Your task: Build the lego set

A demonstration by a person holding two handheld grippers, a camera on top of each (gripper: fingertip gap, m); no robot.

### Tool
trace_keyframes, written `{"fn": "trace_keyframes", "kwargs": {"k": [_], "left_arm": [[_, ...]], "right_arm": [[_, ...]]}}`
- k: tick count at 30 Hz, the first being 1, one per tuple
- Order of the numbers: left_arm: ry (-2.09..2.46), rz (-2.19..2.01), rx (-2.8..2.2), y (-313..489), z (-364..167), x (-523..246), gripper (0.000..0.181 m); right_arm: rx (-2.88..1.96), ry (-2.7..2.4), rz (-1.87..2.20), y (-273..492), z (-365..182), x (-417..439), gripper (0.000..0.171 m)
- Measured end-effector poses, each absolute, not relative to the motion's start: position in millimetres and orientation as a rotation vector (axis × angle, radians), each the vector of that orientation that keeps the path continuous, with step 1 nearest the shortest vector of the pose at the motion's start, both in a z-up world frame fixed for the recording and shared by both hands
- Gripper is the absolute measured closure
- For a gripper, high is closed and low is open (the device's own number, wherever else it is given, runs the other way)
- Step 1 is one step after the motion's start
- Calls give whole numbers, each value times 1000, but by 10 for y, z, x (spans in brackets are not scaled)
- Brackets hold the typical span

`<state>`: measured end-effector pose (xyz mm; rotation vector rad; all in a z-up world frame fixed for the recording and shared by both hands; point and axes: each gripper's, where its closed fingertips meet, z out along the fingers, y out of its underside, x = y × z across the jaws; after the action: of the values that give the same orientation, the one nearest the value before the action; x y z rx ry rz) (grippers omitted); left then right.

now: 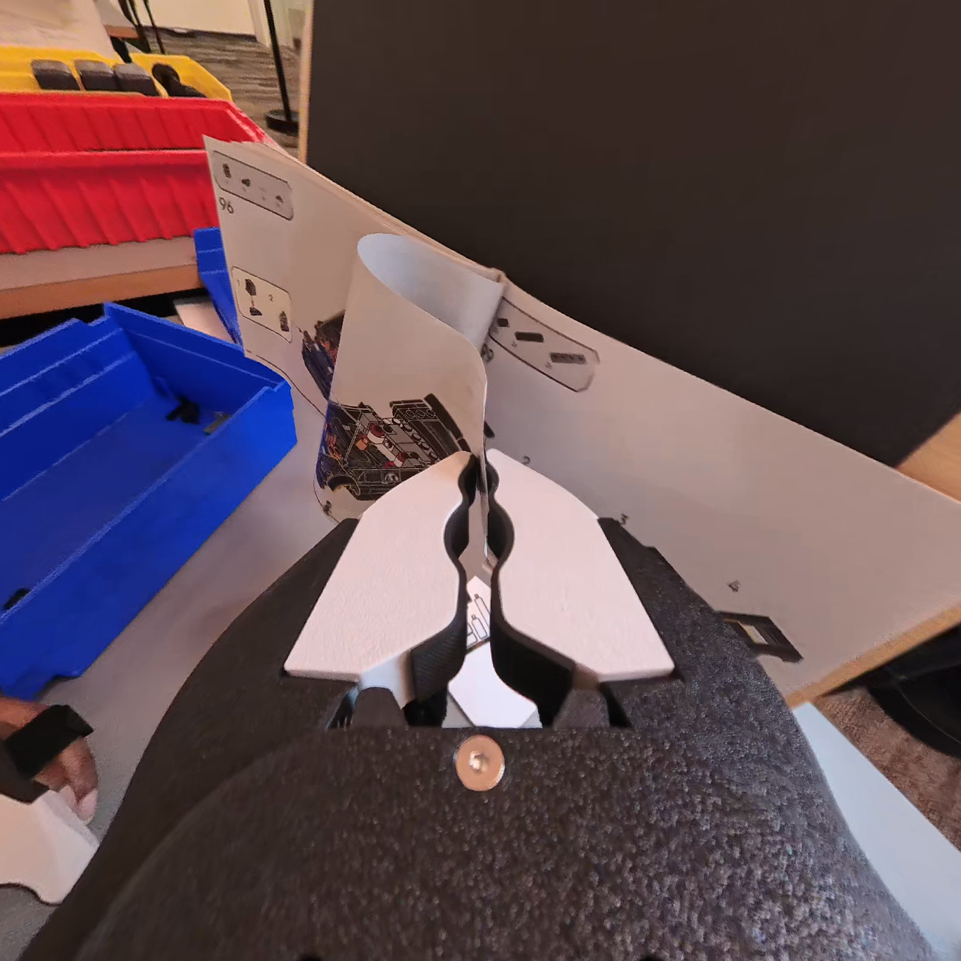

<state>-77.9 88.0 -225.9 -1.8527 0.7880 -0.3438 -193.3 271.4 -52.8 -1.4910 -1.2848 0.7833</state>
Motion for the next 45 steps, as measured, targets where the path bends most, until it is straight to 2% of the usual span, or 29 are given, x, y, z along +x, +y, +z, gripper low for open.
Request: {"fn": "trace_keyframes", "kwargs": {"k": [12, 14, 18, 22, 25, 28, 32, 38, 41, 45], "left_arm": [[762, -336, -1817, 880, -2181, -828, 149], [761, -335, -1817, 885, -2189, -834, 149], [751, -342, -1811, 893, -2201, -842, 149], [725, -343, -1796, 911, -2177, -874, 149], [698, -348, -1783, 926, -2142, -890, 149], [684, -339, -1773, 933, -2115, -898, 149], [680, -347, -1767, 925, -2099, -875, 149], [783, -407, -1817, 837, -2248, -740, 144], [881, -514, -1885, 712, -2416, -614, 129], [978, -524, -1958, 634, -2612, -523, 106]], "right_arm": [[-1395, -1462, 958, 2125, -503, -2615, 164], [-1361, -1527, 986, 1962, -526, -2758, 157], [-1212, -1714, 1217, 1432, -543, -2920, 130], [-910, -1683, 1610, 953, -99, -2584, 122], [-859, -1586, 1641, 973, 132, -2250, 122], [-914, -1484, 1542, 1155, 123, -1807, 126], [-1104, -1438, 1227, 1411, -391, -1033, 131], [-1468, -1744, 756, 1149, -1948, 270, 131], [-1567, -1776, 615, 960, -2415, 627, 130], [-1533, -1720, 524, 746, -2570, 663, 134]]}}
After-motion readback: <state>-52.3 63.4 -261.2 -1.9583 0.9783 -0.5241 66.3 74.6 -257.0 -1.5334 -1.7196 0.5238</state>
